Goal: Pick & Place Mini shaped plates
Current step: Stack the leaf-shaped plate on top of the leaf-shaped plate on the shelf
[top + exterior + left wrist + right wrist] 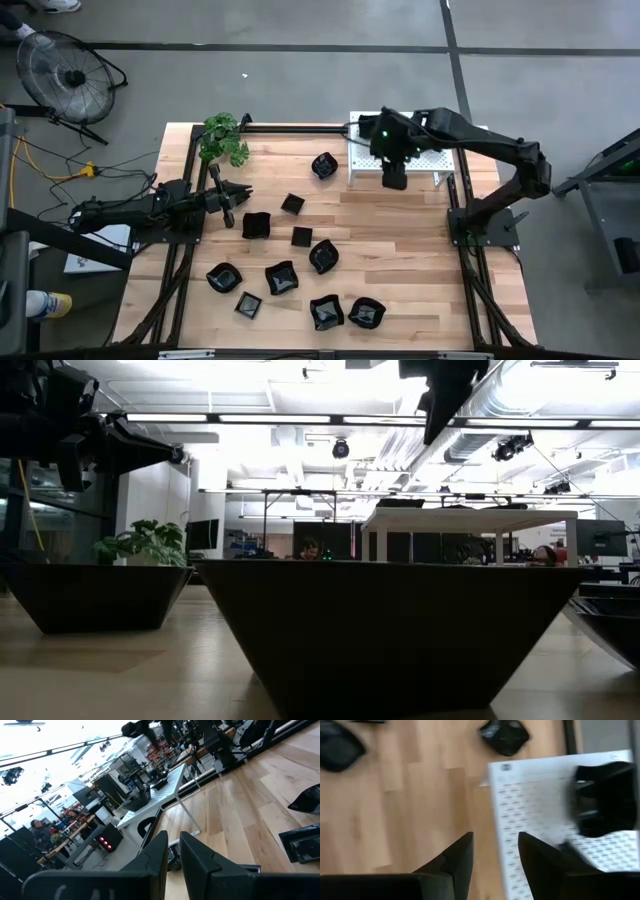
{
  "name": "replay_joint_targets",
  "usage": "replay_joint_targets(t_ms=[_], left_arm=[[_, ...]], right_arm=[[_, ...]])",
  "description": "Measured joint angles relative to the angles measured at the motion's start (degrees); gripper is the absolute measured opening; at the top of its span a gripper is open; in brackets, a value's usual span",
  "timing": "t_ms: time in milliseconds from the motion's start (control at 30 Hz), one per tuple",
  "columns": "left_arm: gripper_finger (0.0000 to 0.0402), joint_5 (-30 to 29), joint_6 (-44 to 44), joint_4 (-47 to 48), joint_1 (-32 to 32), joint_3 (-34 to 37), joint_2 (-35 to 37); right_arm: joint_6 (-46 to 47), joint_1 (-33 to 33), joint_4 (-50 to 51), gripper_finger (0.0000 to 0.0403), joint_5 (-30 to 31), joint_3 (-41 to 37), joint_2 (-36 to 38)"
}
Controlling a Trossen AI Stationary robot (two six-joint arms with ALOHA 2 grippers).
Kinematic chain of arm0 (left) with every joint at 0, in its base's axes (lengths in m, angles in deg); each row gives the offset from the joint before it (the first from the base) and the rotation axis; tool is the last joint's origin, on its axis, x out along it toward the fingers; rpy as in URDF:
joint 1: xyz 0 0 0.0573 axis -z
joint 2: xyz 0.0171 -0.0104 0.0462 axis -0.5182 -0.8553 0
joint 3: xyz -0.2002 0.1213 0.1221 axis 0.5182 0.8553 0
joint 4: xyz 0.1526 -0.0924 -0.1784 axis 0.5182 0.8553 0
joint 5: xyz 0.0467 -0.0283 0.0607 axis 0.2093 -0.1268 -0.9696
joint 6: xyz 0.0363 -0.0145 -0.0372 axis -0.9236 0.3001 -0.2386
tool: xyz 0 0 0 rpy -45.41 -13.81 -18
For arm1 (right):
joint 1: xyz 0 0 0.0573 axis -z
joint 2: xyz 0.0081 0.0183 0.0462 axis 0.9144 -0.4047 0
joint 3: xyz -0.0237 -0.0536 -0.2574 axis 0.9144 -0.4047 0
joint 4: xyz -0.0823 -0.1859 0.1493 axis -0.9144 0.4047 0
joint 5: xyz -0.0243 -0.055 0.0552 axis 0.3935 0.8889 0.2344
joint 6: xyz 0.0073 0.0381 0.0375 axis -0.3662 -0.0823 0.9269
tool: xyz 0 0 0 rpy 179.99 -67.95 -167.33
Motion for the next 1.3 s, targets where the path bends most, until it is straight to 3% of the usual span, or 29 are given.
replay_joint_targets(t_ms=[667,1067,1300], left_arm=[[0.0046,0.0,0.0,0.0,0.0,0.0,0.0],[0.0046,0.0,0.0,0.0,0.0,0.0,0.0],[0.0046,0.0,0.0,0.0,0.0,0.0,0.0]], right_arm=[[9.7,-25.5,5.4,0.0140,-8.9,0.0,0.2],[24.9,-36.9,4.4,0.0140,-9.2,0.0,-10.4],[31.9,-41.0,-3.1,0.0139,-17.5,0.0,-16.9]])
